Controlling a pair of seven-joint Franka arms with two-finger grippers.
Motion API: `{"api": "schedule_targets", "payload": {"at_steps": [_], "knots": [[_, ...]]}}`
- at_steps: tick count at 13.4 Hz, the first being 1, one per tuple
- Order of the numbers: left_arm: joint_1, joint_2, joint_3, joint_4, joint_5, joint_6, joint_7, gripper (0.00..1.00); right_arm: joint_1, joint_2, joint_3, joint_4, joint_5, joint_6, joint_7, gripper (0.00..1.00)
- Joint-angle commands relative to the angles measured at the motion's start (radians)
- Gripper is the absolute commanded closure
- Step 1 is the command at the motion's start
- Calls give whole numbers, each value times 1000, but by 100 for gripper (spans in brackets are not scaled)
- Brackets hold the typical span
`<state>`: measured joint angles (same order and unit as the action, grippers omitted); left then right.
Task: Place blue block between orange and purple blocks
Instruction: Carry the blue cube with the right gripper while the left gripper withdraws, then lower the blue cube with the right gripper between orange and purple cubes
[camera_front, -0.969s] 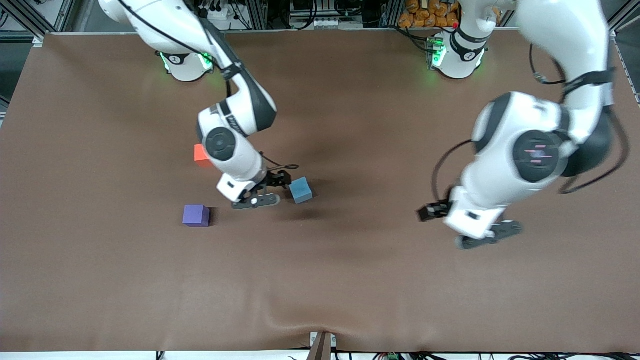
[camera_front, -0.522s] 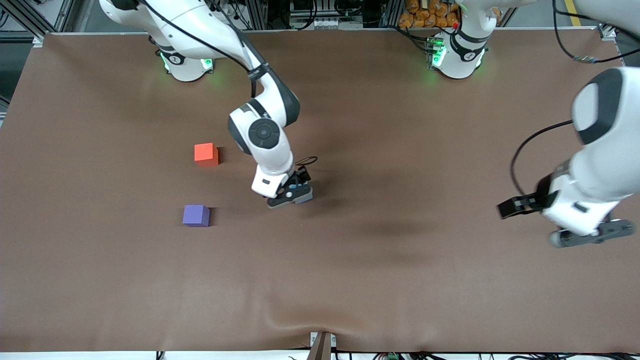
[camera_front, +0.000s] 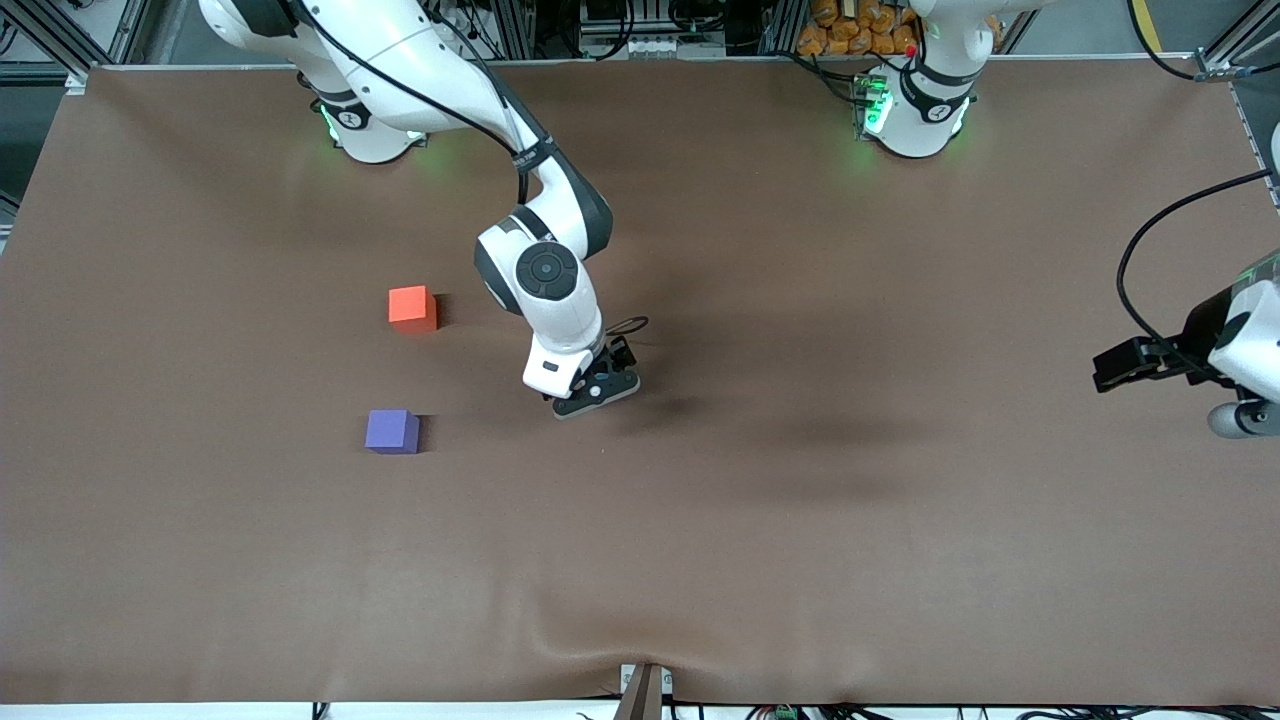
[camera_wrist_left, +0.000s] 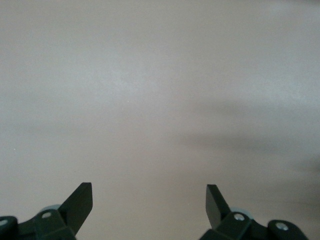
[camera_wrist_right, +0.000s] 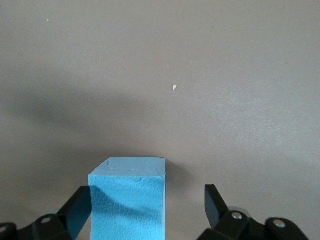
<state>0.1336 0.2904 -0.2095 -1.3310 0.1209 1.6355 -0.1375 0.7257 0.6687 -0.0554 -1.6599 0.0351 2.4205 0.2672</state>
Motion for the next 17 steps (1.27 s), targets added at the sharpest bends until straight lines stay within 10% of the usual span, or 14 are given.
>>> {"api": "schedule_targets", "payload": {"at_steps": [1, 2, 5, 13, 17], "knots": [[29, -68, -18, -71, 5, 3, 21, 0, 15, 22, -7, 12, -14, 8, 24, 0], [31, -88, -18, -86, 5, 3, 24, 0, 17, 26, -7, 12, -14, 8, 52, 0], [47, -167, -18, -141, -10, 3, 30, 0, 20, 25, -7, 14, -12, 6, 173, 64], [-78, -289, 116, -251, -78, -5, 53, 0, -104, -144, -12, -27, -11, -156, 274, 76], [-81, -284, 110, -247, -78, -6, 50, 0, -239, -371, -11, -284, -11, -166, 193, 76]]}}
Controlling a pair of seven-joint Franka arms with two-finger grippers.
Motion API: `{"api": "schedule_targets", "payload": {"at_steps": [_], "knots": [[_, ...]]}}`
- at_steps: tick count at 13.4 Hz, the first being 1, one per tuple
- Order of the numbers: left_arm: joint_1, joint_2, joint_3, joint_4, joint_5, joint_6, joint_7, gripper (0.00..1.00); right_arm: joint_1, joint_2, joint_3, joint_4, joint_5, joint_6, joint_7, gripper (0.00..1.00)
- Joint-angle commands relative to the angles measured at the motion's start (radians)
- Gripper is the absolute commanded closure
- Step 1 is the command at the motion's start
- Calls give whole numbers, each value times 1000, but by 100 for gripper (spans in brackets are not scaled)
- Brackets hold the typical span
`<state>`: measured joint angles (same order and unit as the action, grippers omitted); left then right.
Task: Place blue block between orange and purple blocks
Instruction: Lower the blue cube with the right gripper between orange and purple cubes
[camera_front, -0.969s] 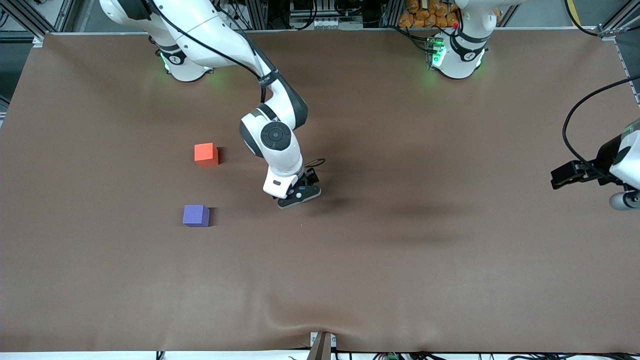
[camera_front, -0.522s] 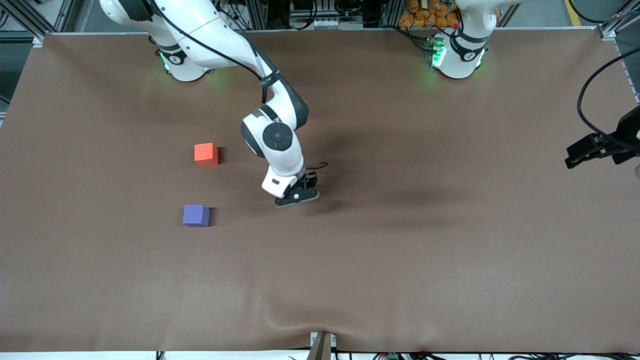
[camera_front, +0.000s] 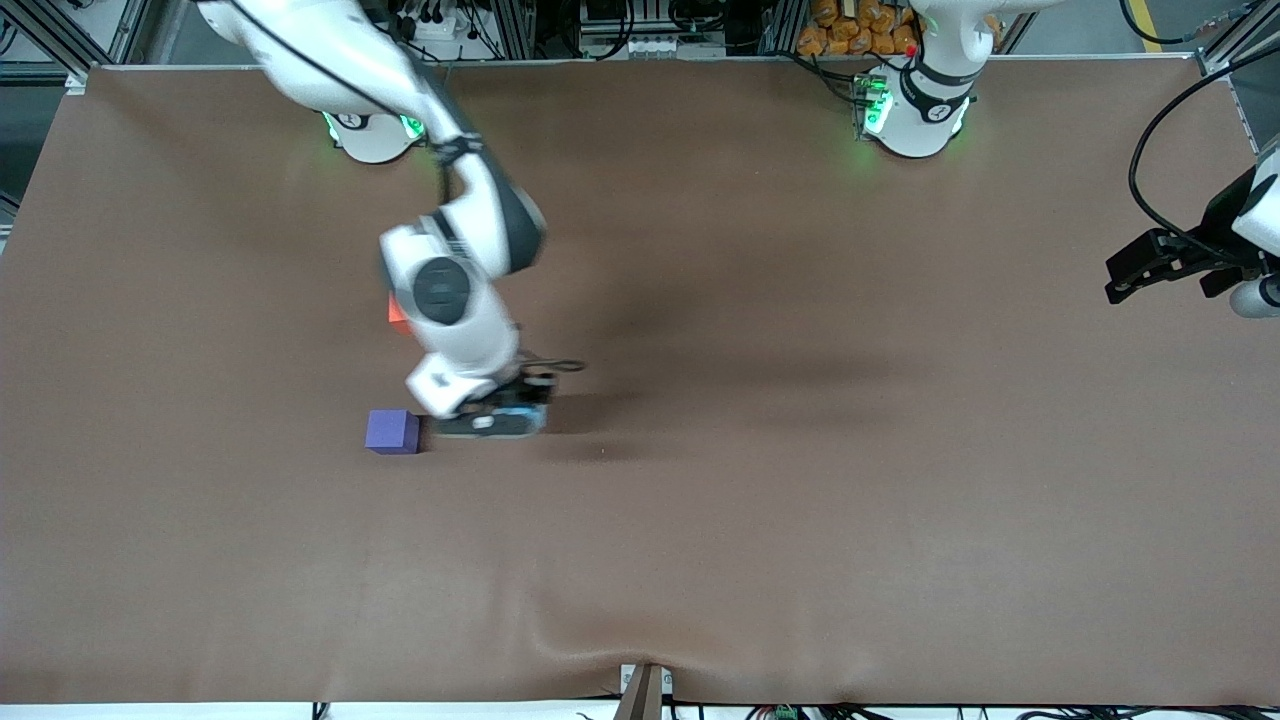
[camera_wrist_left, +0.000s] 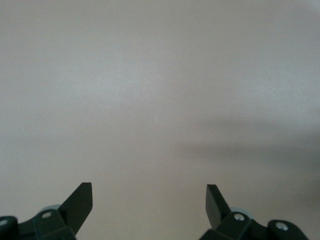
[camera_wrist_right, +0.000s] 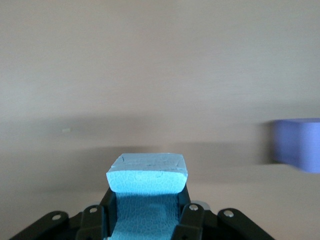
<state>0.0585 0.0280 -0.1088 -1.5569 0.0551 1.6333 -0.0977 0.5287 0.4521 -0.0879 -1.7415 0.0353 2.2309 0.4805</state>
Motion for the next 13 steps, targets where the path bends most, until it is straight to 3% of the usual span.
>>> {"api": "schedule_targets", "payload": {"at_steps": [1, 4, 6, 9, 13], "knots": [[-6, -22, 9, -23, -12, -10, 16, 0, -74, -211, 22, -261, -11, 23, -40, 76], [-8, -26, 8, -28, -47, -90, 21, 0, -137, -334, 23, -424, -9, 23, -163, 76], [1, -66, 0, -64, -81, -118, 16, 0, -156, -359, 20, -486, -11, 24, -177, 76], [0, -160, 0, -178, -83, -46, 16, 0, -223, -330, 20, -492, -9, 59, -269, 76], [0, -166, -3, -164, -75, -52, 4, 0, -239, -238, 22, -490, -9, 149, -273, 76]]}}
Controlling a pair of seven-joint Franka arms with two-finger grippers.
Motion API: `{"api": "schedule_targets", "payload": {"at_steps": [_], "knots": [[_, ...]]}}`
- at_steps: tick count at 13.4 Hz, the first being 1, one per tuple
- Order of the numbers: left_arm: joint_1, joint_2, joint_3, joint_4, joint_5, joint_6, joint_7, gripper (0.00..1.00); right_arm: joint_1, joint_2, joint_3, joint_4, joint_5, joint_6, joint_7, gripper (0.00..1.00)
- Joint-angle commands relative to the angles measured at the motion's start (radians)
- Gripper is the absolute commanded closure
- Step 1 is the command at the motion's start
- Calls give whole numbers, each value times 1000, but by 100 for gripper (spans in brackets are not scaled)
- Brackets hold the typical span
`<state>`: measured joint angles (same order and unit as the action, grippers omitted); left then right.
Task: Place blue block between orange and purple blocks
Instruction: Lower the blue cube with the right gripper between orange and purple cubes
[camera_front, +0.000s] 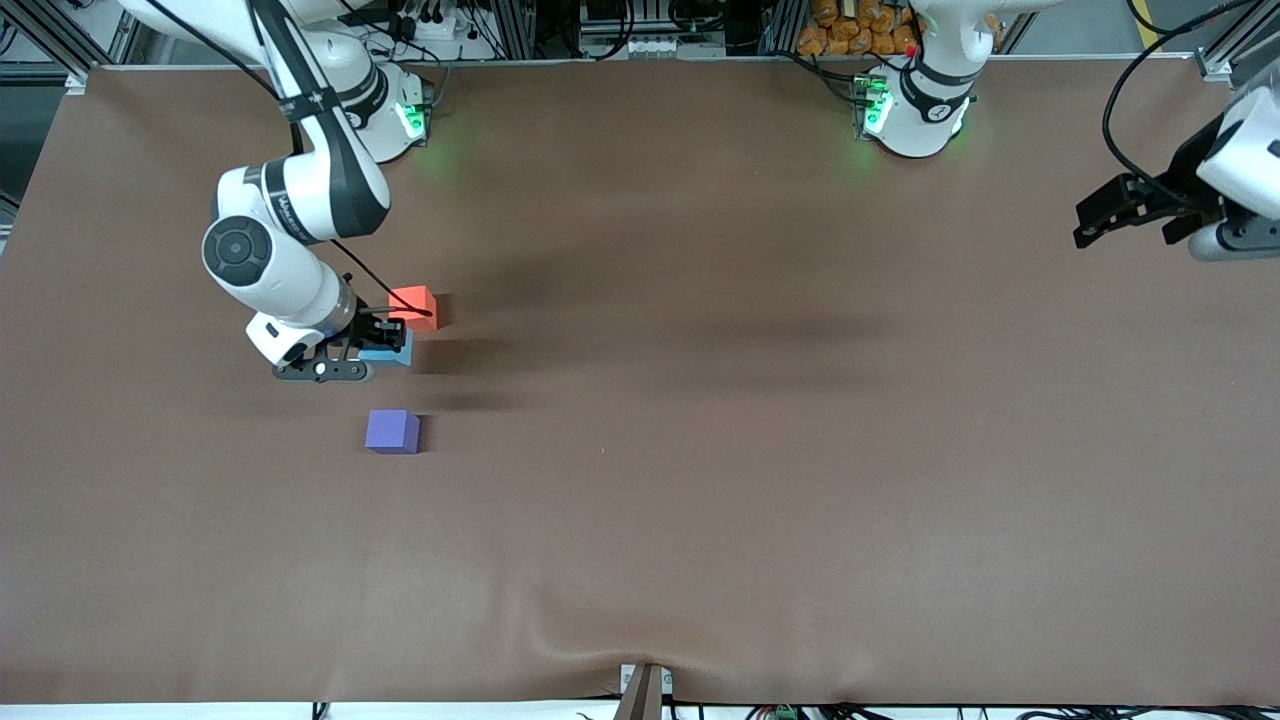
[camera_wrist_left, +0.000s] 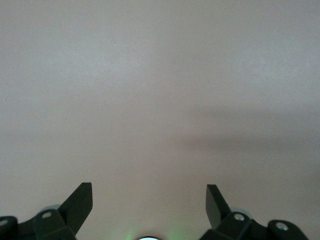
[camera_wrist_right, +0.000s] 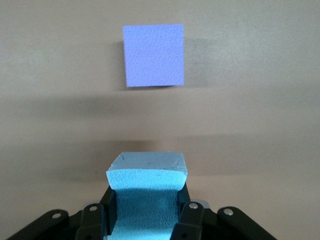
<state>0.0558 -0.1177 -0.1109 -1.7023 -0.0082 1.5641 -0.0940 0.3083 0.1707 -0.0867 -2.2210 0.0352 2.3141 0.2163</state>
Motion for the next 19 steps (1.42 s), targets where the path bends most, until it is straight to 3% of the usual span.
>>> {"api": "schedule_targets", "payload": {"at_steps": [1, 4, 11, 12, 13, 14, 15, 19], "knots": [[3, -19, -1, -13, -9, 17, 3, 0, -17, 67, 22, -11, -9, 102, -9, 76], [-1, -17, -1, -13, -7, 17, 2, 0, -8, 134, 24, -11, -9, 194, -9, 76], [1, -10, -1, -11, -6, 24, 5, 0, -21, 158, 22, -11, -9, 214, -9, 74], [1, -10, -1, -11, -6, 25, 5, 0, -21, 159, 22, -11, -9, 214, -9, 69], [1, -8, -1, -11, -6, 27, 5, 0, -21, 164, 22, -11, -9, 212, -9, 50], [1, -4, -1, -11, -6, 28, 7, 0, -20, 165, 22, -11, -9, 203, -9, 20], [1, -4, -1, -10, -6, 30, 7, 0, -18, 164, 22, -11, -9, 200, -9, 0], [1, -2, -1, -10, -6, 33, 8, 0, -20, 126, 22, 3, -9, 145, -8, 0]]}}
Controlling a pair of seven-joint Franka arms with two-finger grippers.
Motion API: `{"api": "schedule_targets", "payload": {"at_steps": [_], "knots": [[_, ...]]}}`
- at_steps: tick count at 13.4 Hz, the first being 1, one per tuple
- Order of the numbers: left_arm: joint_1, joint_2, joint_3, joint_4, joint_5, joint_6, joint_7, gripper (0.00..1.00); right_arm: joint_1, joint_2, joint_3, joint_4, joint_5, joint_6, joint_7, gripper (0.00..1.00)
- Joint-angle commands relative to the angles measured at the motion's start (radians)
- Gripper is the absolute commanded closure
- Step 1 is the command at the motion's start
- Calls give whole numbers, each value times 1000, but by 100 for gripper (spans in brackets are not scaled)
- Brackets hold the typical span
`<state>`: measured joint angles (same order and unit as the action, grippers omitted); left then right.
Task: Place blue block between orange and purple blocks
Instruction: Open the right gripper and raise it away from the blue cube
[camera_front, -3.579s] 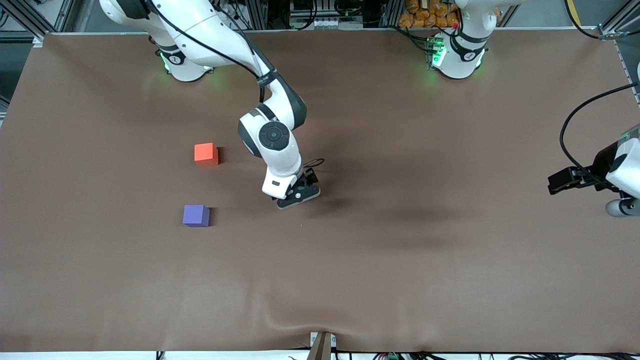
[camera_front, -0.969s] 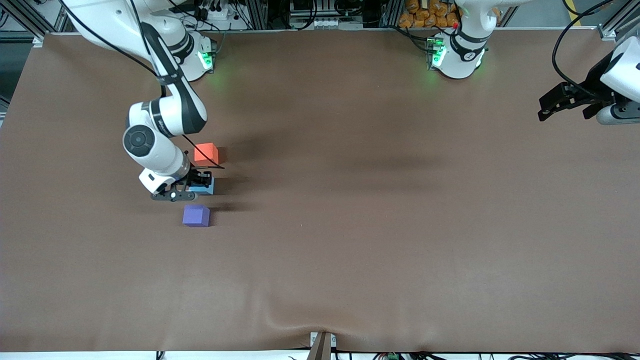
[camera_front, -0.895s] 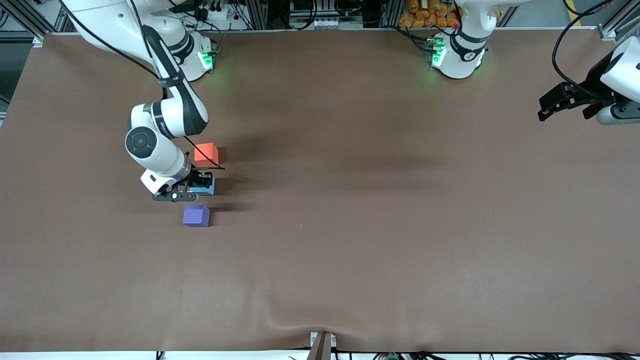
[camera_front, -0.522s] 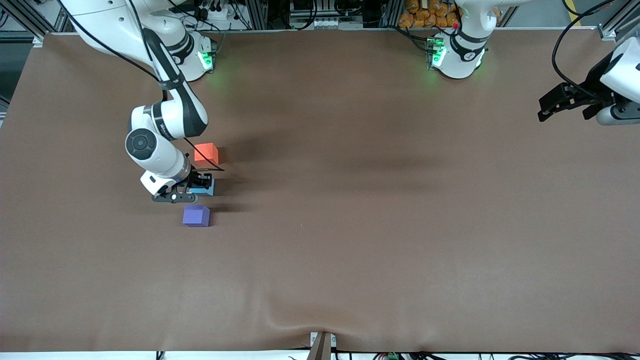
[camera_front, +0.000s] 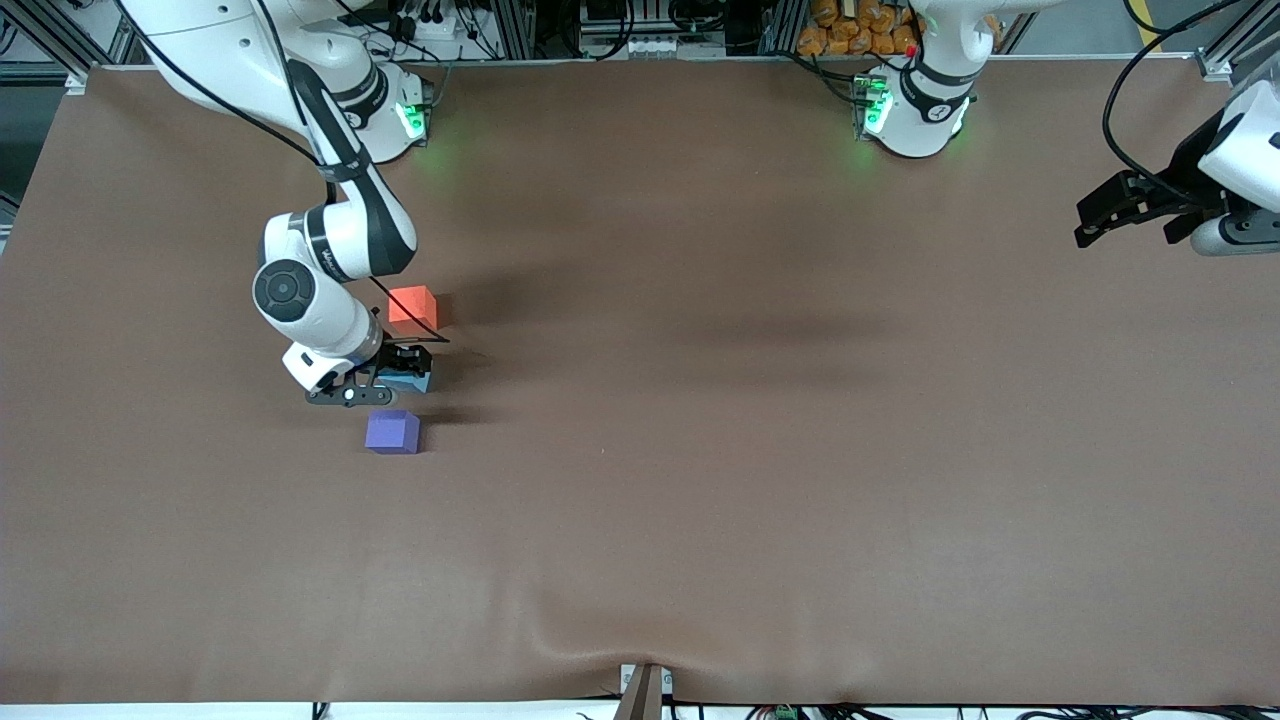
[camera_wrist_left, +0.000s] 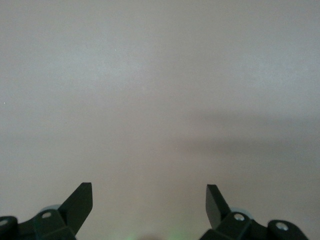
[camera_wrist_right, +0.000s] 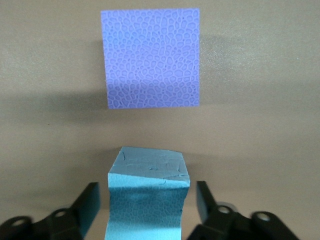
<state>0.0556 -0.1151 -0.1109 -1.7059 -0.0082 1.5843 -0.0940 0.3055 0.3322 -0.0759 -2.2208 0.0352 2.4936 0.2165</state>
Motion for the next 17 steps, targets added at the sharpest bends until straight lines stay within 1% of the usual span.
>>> {"api": "schedule_targets", "payload": {"at_steps": [1, 3, 5, 7, 10, 12, 14, 17], "knots": [[1, -1, -1, -6, -6, 14, 10, 0, -22, -68, 10, 15, -9, -57, -9, 0], [1, -1, -1, -6, -6, 19, 10, 0, -39, -140, 7, 47, -11, -120, -9, 0], [1, -1, -1, -6, -6, 19, 10, 0, -103, -195, 8, 122, -11, -261, -22, 0], [1, -1, -1, -6, -6, 19, 10, 0, -164, -243, 8, 200, -11, -410, -106, 0], [1, -1, -1, -6, -6, 19, 10, 0, -261, -333, 8, 277, -9, -563, -256, 0], [1, -1, -1, -6, -6, 19, 11, 0, -293, -344, 4, 405, -11, -726, -304, 0], [1, -1, -1, -6, -6, 19, 11, 0, -309, -334, 7, 589, -11, -904, -319, 0], [1, -1, -1, -6, -6, 19, 11, 0, -310, -335, 4, 716, -17, -1039, -319, 0]]}}
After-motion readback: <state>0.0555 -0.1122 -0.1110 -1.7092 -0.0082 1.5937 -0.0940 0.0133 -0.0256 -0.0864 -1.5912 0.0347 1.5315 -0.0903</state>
